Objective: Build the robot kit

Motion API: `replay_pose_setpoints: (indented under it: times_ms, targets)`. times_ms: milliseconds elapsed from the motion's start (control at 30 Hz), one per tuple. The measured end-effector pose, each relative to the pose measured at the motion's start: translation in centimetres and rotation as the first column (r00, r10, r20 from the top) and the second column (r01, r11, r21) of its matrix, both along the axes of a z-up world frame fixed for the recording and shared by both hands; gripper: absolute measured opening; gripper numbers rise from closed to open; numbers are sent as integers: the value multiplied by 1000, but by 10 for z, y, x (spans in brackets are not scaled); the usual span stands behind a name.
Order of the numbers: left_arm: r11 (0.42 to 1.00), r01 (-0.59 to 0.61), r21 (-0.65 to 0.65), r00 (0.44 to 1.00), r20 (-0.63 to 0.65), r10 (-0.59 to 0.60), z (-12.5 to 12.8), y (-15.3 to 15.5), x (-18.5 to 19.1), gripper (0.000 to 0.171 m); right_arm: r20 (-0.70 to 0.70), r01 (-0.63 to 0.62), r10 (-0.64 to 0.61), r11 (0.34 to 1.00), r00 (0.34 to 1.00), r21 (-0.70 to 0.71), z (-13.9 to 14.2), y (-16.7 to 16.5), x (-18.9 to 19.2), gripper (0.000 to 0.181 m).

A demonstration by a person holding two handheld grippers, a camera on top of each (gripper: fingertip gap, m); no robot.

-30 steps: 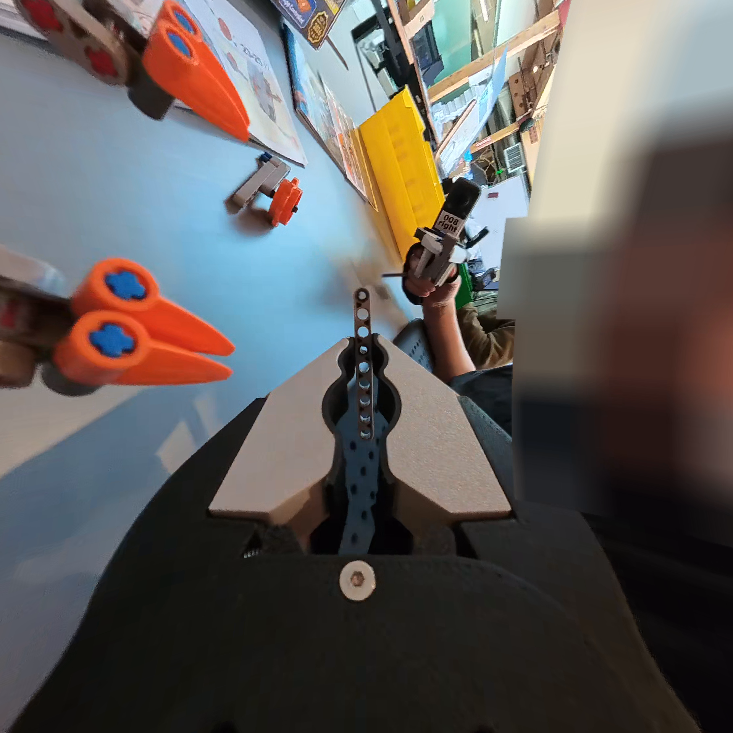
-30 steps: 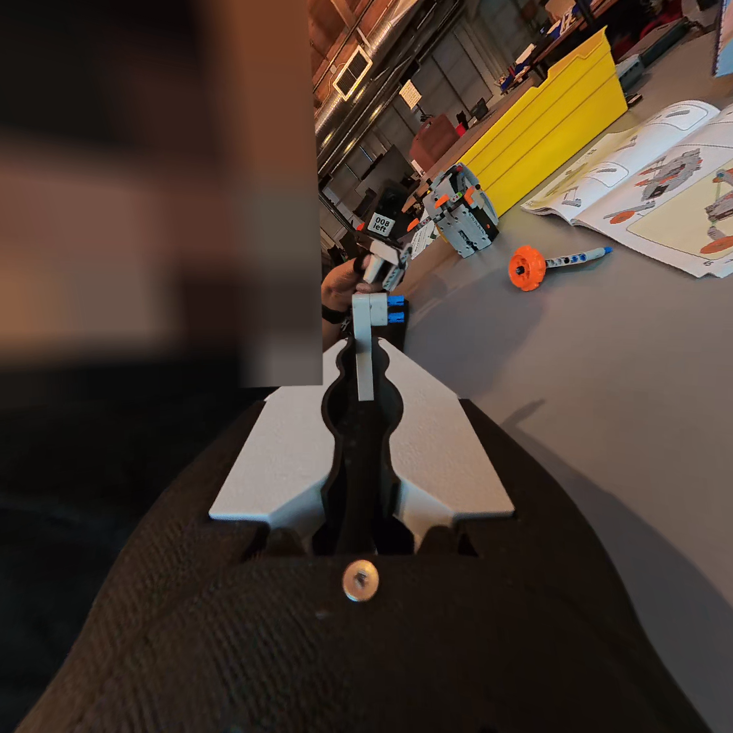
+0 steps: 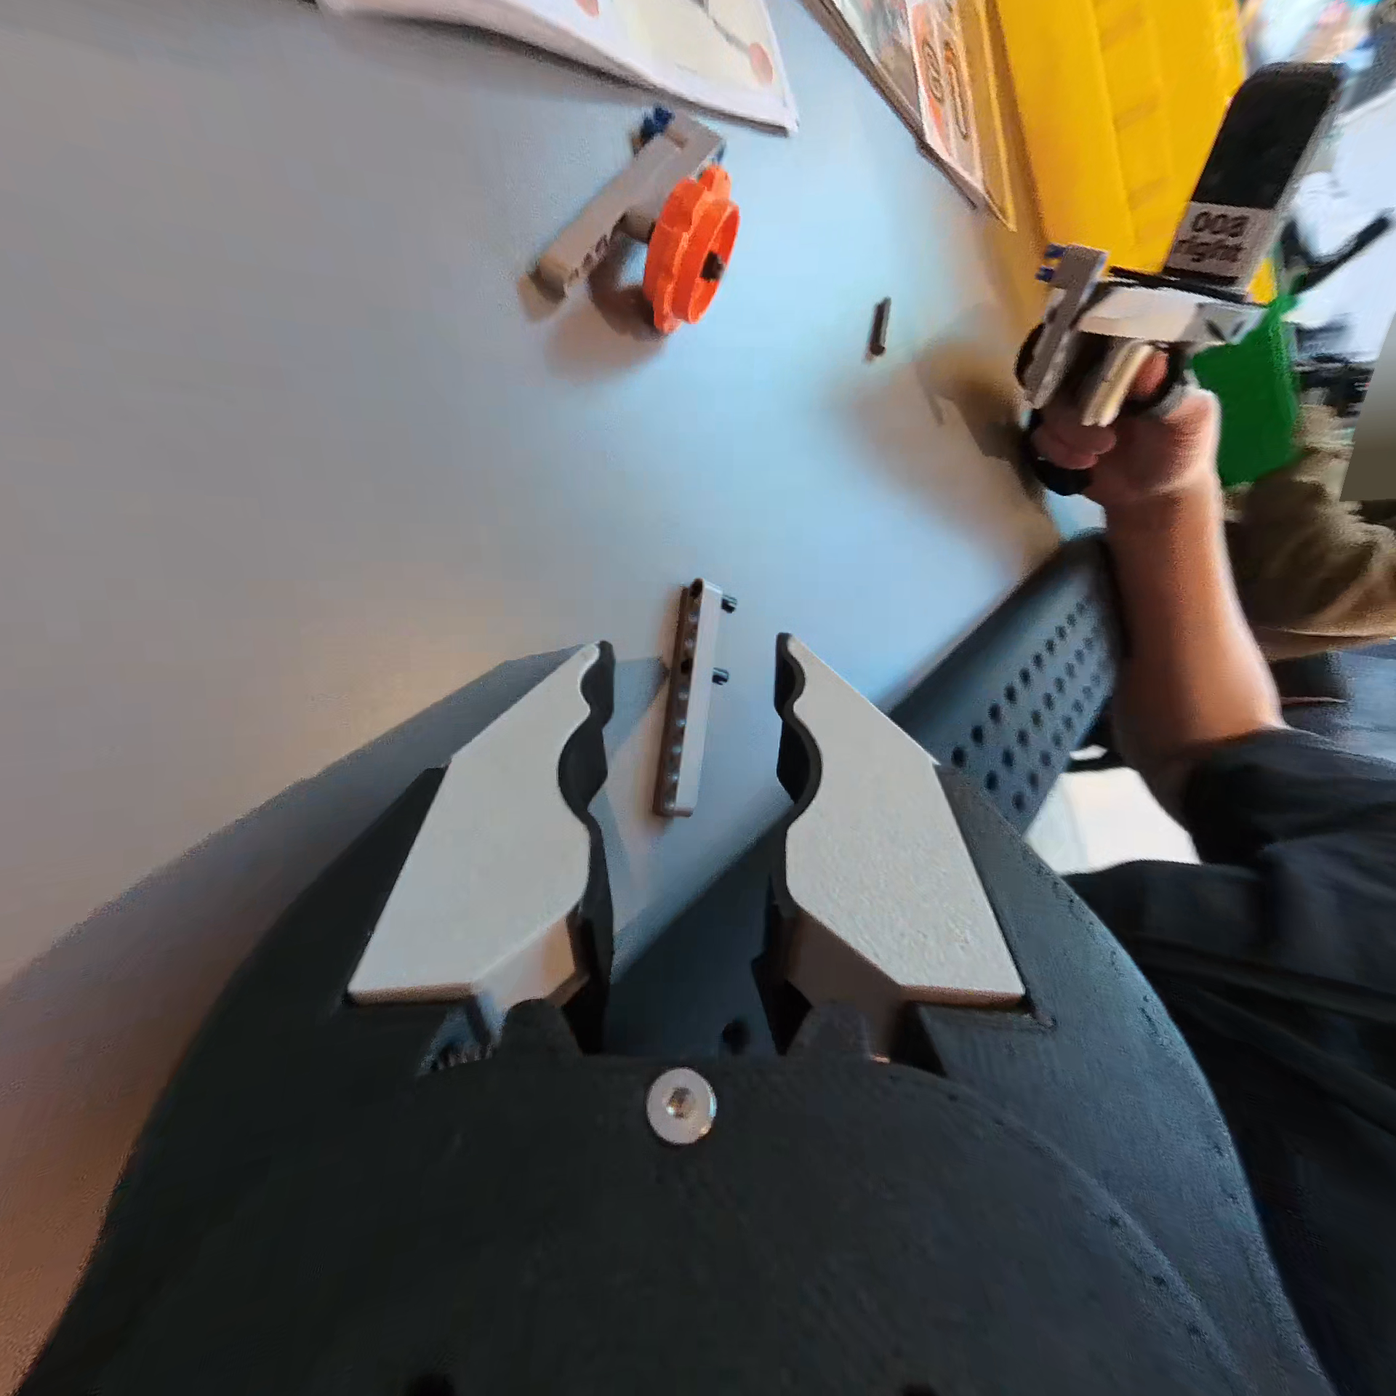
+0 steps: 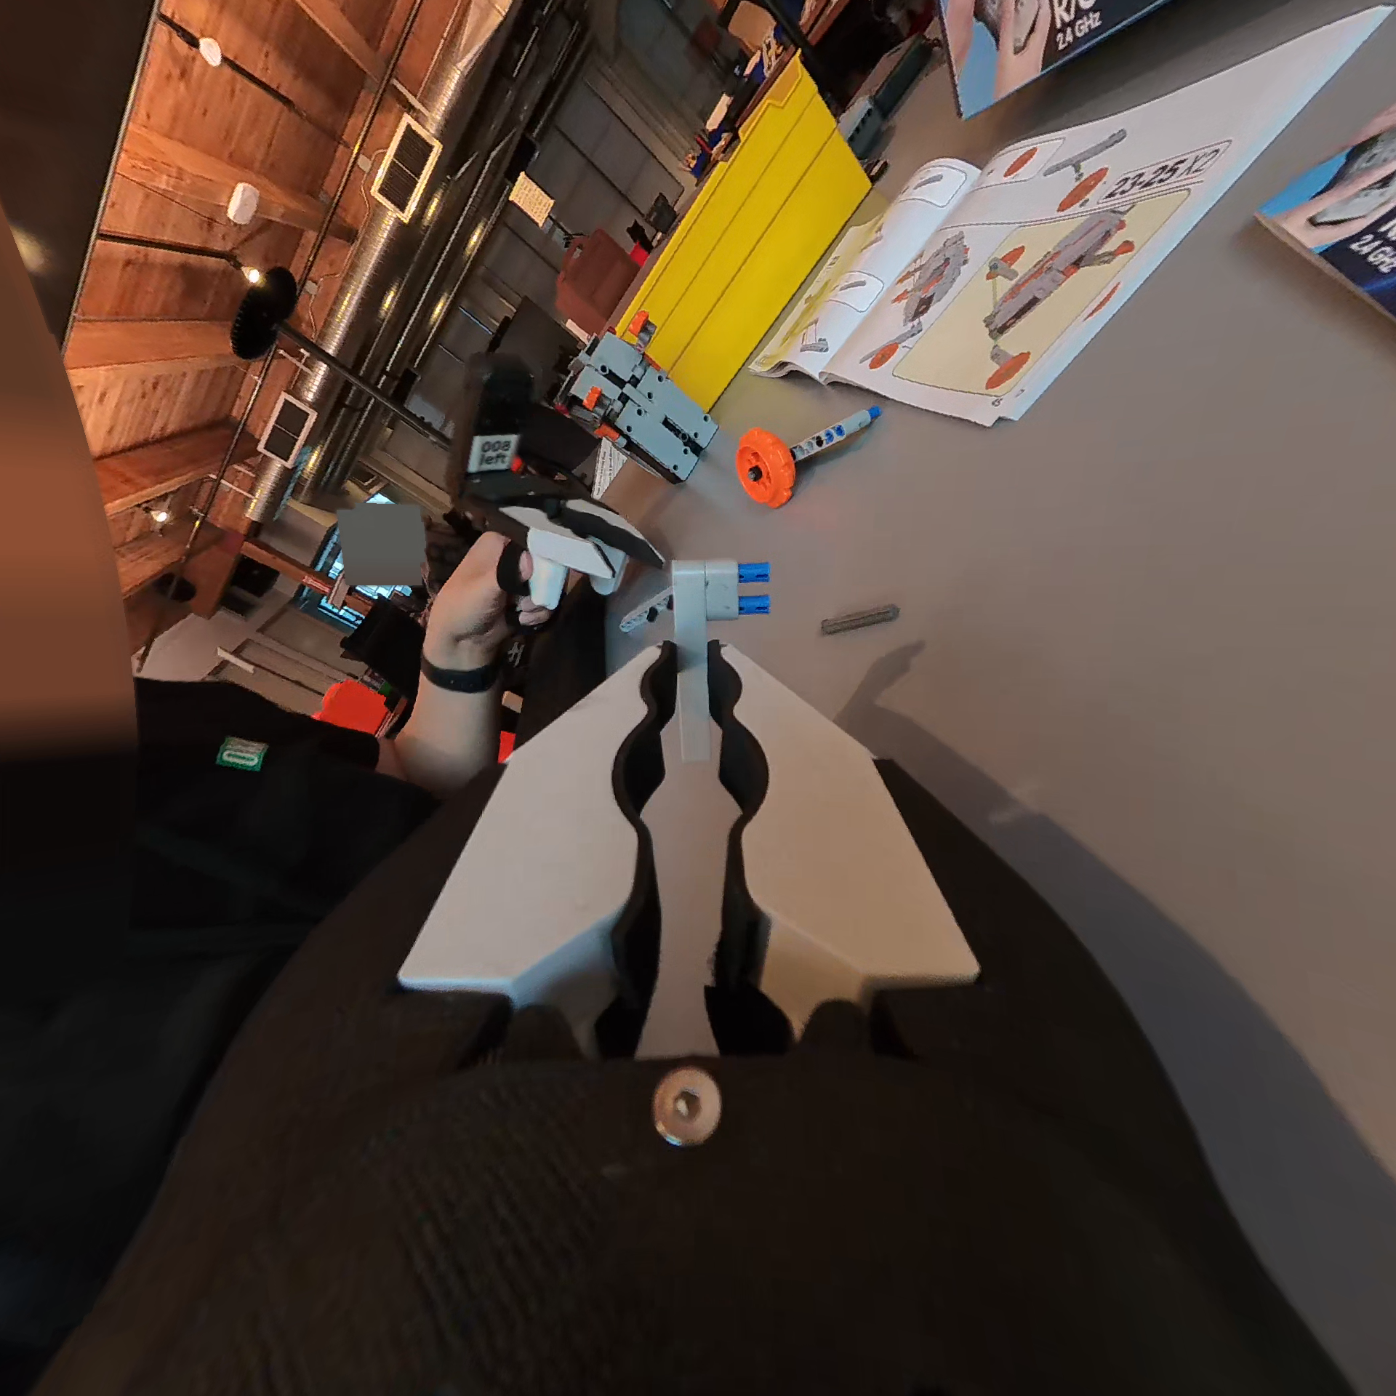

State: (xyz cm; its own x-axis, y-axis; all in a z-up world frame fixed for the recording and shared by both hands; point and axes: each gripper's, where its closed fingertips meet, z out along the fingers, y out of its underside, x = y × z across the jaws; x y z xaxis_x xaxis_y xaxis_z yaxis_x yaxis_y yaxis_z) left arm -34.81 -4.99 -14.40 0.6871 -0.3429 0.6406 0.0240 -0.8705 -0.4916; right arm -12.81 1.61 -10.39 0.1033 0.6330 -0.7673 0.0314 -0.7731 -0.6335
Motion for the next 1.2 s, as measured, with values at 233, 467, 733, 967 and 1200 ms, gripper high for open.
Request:
replay_pose_setpoints:
  times_ms: [233, 467, 733, 967, 1200]
  targets:
    - [879, 206, 429, 978, -87, -187, 59, -5, 85, 31, -1, 65, -65, 998, 998, -4, -1, 12, -10, 6]
    - [803, 443, 398, 865, -424, -267, 23, 59, 149, 31, -22, 102, -102, 995, 995, -7, 0, 16, -5, 6]
    - [827, 455, 331, 842, -461, -279, 0, 81, 167, 26, -130, 113, -120, 992, 984, -57, 13, 20, 5, 6]
    - [850, 325, 415, 875, 209, -437, 86, 5, 186, 30, -410, -133, 128, 991, 903, 15, 74, -37, -29, 6]
    - [869, 158, 469, 889, 316, -332, 93, -32, 161, 15, -406, -107, 149, 986, 902, 125, 84, -78, -84, 6]
